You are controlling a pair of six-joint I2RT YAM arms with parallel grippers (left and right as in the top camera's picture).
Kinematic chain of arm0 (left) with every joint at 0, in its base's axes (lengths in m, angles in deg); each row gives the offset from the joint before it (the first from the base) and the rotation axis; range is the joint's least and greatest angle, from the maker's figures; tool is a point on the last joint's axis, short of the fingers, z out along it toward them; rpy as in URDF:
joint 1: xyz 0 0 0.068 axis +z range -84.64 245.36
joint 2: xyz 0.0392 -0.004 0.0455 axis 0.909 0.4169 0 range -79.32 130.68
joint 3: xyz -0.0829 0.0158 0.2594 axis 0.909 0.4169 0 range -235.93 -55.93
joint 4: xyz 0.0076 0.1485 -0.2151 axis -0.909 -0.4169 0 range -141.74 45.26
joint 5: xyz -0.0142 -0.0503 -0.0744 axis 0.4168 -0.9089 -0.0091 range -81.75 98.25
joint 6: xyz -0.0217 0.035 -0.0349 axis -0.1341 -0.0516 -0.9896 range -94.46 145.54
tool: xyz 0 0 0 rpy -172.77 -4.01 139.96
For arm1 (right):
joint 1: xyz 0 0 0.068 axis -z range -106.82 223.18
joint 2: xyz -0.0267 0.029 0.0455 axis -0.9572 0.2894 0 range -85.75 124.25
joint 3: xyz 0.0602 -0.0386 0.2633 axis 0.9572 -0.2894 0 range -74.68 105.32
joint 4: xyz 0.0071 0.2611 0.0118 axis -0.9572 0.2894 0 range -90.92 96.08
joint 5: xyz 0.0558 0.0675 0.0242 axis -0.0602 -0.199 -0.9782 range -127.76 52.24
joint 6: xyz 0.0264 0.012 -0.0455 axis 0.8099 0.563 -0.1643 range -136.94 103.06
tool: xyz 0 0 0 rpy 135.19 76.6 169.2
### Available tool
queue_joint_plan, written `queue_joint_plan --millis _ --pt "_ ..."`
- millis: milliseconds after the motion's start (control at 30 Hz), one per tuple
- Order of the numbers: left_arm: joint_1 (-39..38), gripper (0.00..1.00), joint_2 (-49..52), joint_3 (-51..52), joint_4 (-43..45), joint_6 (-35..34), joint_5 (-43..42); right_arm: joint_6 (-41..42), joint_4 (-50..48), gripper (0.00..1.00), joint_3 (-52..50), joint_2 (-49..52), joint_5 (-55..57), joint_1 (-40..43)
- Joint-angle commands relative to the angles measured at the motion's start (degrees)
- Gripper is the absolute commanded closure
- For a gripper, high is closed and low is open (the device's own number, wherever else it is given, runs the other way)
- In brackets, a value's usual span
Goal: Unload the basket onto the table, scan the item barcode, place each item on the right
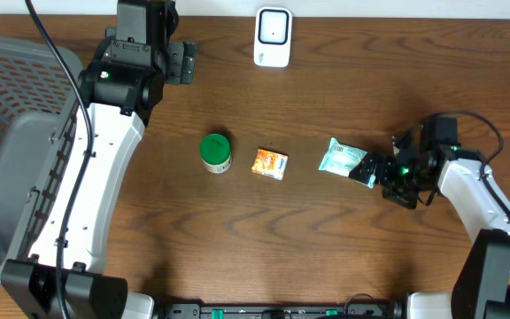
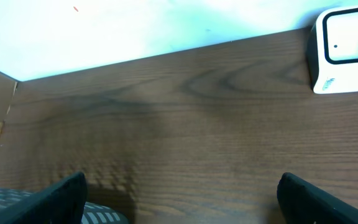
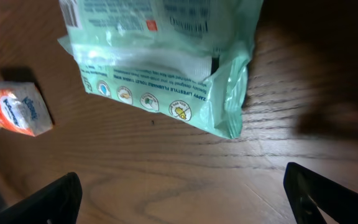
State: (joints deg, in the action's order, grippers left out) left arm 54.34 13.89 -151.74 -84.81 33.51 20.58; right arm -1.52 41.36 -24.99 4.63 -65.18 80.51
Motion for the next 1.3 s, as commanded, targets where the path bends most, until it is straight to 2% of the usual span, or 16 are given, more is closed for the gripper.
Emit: queue_joint_plan --millis 0,167,233,333,400,567,633,767,933,1033,1267 --pt "0.1 0.02 -0.8 0.0 0.0 0.4 0.3 -5.6 -0.9 0.01 0.3 0.0 -5.6 0.0" --pt "0.1 0.02 -0.8 0.0 0.0 0.4 0.3 -11.0 2.8 0.01 7.4 0.0 -5.9 -0.1" --pt "0.1 0.02 -0.8 0.0 0.0 0.4 0.3 -18.6 5.2 0.01 10.9 0.0 -5.8 -0.1" --pt "0.1 0.02 -0.8 0.0 0.0 0.3 0.3 -34.7 7.5 0.01 14.3 0.0 -2.6 -0.1" --pt "0.1 0.02 -0.8 0.0 0.0 0.4 0.3 -40.5 6.2 0.01 14.4 0.1 -1.7 -0.1" --pt "0.1 0.02 -0.8 0.0 0.0 0.4 0.3 -40.9 1.5 0.01 15.3 3.8 -1.6 0.0" --pt "0.1 0.02 -0.8 0.0 0.0 0.4 0.3 -42.0 2.0 0.01 18.4 9.0 -1.4 0.0" --pt "0.1 0.02 -0.8 0.0 0.0 0.4 0.3 -46.1 8.9 0.01 27.2 18.7 -0.2 0.1" --pt "0.1 0.02 -0.8 0.0 0.0 0.4 0.3 -52.0 22.4 0.01 39.3 29.7 0.5 0.2" --pt "0.1 0.02 -0.8 0.0 0.0 0.4 0.3 -53.9 27.7 0.03 42.4 33.2 2.7 0.2" --pt "0.1 0.02 -0.8 0.0 0.0 0.4 0.3 -53.9 27.9 0.01 42.4 34.6 5.0 0.3"
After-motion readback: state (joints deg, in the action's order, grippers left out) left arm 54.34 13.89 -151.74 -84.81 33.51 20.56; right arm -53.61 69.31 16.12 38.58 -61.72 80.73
